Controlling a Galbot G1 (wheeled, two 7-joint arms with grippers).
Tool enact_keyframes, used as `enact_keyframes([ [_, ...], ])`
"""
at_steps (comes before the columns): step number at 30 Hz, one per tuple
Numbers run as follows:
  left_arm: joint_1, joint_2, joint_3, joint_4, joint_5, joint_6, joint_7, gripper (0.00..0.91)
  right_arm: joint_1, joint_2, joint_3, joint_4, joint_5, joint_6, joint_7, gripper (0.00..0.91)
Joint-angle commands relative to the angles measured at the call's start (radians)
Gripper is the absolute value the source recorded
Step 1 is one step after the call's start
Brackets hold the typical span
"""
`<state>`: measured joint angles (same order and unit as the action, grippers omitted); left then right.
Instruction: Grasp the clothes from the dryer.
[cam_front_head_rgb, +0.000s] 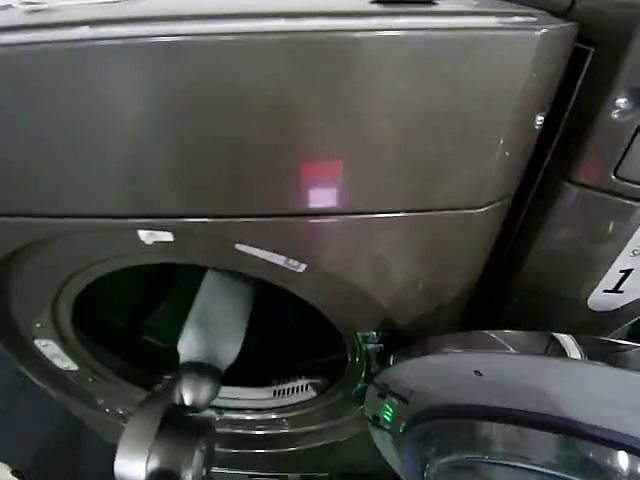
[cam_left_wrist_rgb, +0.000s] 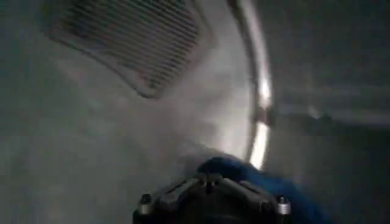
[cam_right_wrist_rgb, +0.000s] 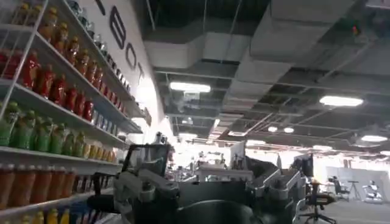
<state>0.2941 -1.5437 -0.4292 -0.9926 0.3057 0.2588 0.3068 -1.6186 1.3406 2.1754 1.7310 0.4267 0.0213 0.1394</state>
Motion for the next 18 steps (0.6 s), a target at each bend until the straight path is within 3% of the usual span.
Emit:
enact_keyframes([
  [1, 0.126, -0.041, -0.002, -0.250, -0.274, 0.120, -0.366, 0.000, -0.008, 0.011, -0.002, 0.007, -0.011, 0.027, 0.008, 0.907],
  [18, 0.176, -0.041, -0.002, -0.230, -0.316, 0.084, -0.360, 0.000, -0.017, 0.009, 0.023, 0.023, 0.018, -0.003, -0.012, 0.907],
])
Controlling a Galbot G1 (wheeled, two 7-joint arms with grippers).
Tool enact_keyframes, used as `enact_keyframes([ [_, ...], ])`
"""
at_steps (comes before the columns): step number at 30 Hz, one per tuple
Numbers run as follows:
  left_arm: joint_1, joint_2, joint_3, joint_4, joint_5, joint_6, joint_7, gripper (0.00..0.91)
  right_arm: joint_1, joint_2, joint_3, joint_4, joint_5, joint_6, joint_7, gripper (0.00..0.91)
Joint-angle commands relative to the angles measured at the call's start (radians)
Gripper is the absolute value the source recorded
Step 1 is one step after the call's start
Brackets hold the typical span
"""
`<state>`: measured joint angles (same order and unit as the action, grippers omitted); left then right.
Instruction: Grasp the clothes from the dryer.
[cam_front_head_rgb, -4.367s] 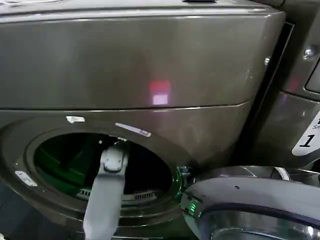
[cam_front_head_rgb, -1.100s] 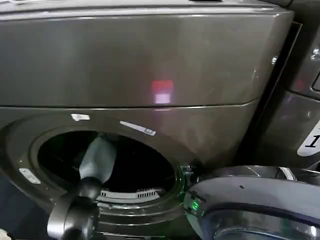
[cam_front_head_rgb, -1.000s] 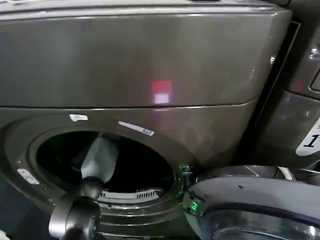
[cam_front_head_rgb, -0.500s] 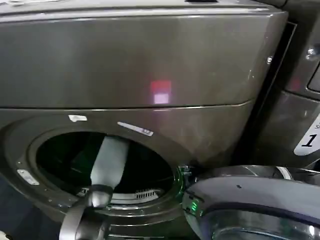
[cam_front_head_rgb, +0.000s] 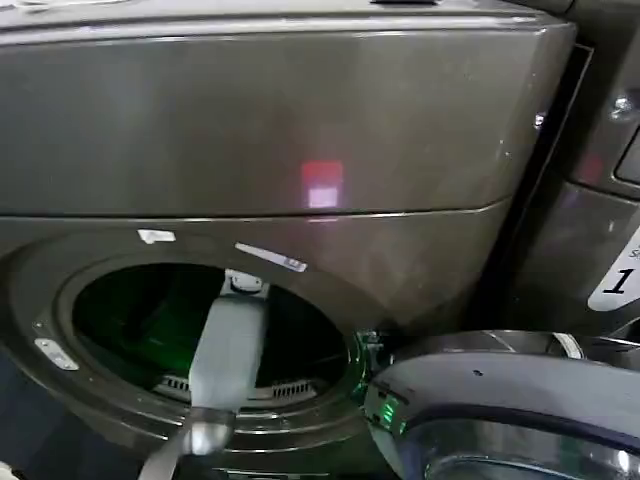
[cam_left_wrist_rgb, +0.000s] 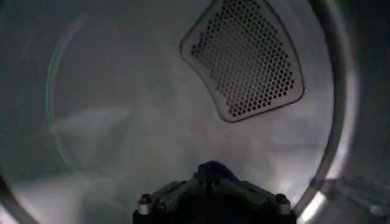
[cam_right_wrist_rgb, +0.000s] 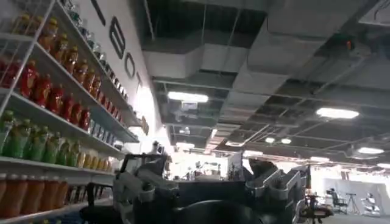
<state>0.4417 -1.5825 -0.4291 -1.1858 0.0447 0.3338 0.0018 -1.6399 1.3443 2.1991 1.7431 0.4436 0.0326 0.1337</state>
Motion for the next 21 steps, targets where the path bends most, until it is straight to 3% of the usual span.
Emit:
enact_keyframes([
  [1, 0.026, 0.000, -0.002, -0.035, -0.054, 0.007, -0.057, 0.000, 0.006, 0.006, -0.001, 0.013, -0.004, -0.017, -0.008, 0.907],
  [21, 0.039, 0.018, -0.004, -0.041, -0.041, 0.007, -0.033, 0.000, 0.013, 0.011, -0.002, 0.053, 0.005, -0.051, -0.029, 0.907],
])
